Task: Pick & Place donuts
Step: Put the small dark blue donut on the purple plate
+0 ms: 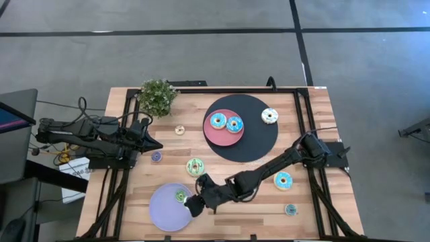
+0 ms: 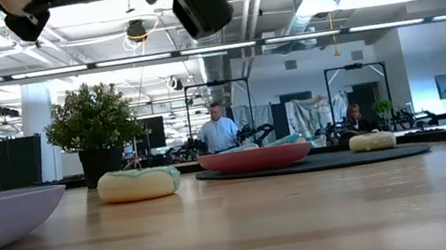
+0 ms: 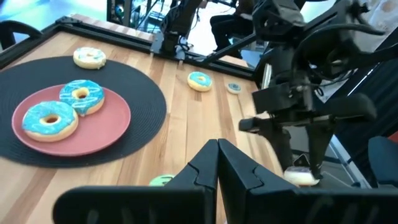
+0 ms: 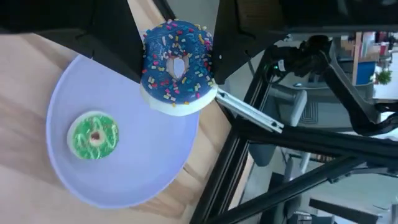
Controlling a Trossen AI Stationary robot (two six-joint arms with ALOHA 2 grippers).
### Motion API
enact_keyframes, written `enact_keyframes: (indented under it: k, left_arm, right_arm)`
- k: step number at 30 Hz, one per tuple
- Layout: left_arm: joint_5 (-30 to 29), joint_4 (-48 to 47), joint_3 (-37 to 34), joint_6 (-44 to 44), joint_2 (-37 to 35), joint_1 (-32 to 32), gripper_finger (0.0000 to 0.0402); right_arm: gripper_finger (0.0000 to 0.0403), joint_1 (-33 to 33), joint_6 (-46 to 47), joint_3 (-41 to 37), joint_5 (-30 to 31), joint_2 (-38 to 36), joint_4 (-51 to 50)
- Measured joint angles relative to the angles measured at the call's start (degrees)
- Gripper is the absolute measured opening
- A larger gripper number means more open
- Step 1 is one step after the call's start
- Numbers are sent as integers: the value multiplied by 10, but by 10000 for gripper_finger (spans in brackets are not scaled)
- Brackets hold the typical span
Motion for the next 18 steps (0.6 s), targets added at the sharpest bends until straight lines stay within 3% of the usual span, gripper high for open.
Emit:
enact_keyframes:
  k: [5, 8, 13, 18]
  left_arm:
    - [0, 0, 0, 0, 0, 0, 0]
    - [0, 0, 0, 0, 0, 0, 0]
    - [0, 0, 0, 0, 0, 0, 0]
    - [11, -2, 0, 0, 0, 0, 0]
  right_arm:
    - [168, 8, 24, 30, 3, 38, 9]
    - [168, 4, 3, 107, -35, 104, 1]
    - [168, -16, -22, 219, -114, 168, -70]
    - [168, -29, -19, 278, -136, 188, -202]
